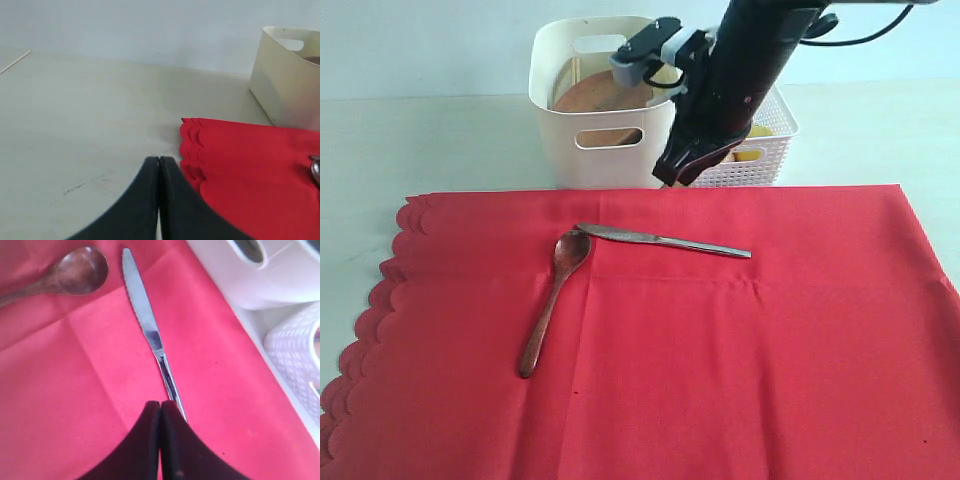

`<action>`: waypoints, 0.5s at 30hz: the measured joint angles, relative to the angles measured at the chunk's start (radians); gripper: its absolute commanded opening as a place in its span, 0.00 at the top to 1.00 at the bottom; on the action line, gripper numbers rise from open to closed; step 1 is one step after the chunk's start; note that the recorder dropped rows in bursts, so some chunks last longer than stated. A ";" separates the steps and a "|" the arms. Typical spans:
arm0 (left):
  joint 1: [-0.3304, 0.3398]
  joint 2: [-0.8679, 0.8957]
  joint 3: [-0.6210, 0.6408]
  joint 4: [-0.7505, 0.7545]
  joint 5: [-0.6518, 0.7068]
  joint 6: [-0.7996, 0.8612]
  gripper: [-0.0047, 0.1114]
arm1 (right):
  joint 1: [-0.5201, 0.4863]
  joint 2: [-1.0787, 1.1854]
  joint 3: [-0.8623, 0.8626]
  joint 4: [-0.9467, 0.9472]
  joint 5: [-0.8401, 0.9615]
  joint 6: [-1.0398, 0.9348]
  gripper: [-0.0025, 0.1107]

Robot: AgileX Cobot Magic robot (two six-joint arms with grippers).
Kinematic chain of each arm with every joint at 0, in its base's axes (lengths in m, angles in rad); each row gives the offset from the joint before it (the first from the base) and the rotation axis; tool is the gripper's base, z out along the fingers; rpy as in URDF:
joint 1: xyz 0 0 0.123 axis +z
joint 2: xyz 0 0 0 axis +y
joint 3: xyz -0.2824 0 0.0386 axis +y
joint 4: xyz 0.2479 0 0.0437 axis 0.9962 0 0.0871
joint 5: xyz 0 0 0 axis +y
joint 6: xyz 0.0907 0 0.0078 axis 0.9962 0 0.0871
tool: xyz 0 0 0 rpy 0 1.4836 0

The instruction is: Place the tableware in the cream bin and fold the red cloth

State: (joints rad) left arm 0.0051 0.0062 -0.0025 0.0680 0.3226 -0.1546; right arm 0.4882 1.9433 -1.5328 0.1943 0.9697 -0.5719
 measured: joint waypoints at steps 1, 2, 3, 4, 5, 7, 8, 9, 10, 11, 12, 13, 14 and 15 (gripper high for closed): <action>0.000 0.000 0.000 0.000 0.000 0.000 0.95 | 0.000 -0.011 0.000 0.000 0.002 0.000 0.98; 0.000 0.000 0.000 0.000 0.000 0.000 0.95 | 0.000 -0.022 0.000 0.002 0.002 0.000 0.98; 0.000 0.000 0.000 0.000 0.000 0.000 0.95 | 0.000 -0.030 0.000 0.004 0.002 0.000 0.98; 0.000 0.000 0.000 0.000 0.000 0.000 0.95 | 0.000 -0.032 0.000 0.005 0.004 0.000 0.97; 0.000 0.000 0.000 0.000 0.000 0.000 0.95 | 0.000 -0.034 0.000 0.007 0.006 0.000 0.95; 0.000 0.000 0.000 0.000 0.000 0.000 0.95 | 0.000 -0.029 0.000 0.009 0.013 0.000 0.89; 0.000 0.000 0.000 0.000 0.000 0.000 0.95 | 0.000 -0.024 0.000 0.009 0.018 0.000 0.85; 0.000 0.000 0.000 0.000 0.000 0.000 0.95 | 0.000 -0.016 0.000 0.009 0.023 0.000 0.81; 0.000 0.000 0.000 0.000 0.000 0.000 0.95 | 0.000 -0.009 0.000 0.009 0.028 0.000 0.76; 0.000 0.000 0.000 0.000 0.000 0.000 0.95 | 0.000 0.001 0.000 0.009 0.028 0.000 0.72; 0.000 0.000 0.000 0.000 0.000 0.000 0.95 | 0.000 0.011 0.000 0.009 0.028 0.000 0.68; 0.000 0.000 0.000 0.000 0.000 0.000 0.95 | 0.000 0.020 0.000 0.009 0.030 0.000 0.64; 0.000 0.000 0.000 0.000 0.000 0.000 0.95 | 0.000 0.032 0.000 0.009 0.030 0.000 0.60; 0.000 0.000 0.000 0.000 0.000 0.000 0.95 | 0.000 0.044 0.000 0.009 0.030 0.000 0.57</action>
State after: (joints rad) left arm 0.0051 0.0062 -0.0025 0.0680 0.3226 -0.1546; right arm 0.4882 1.9876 -1.5328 0.2029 0.9999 -0.5719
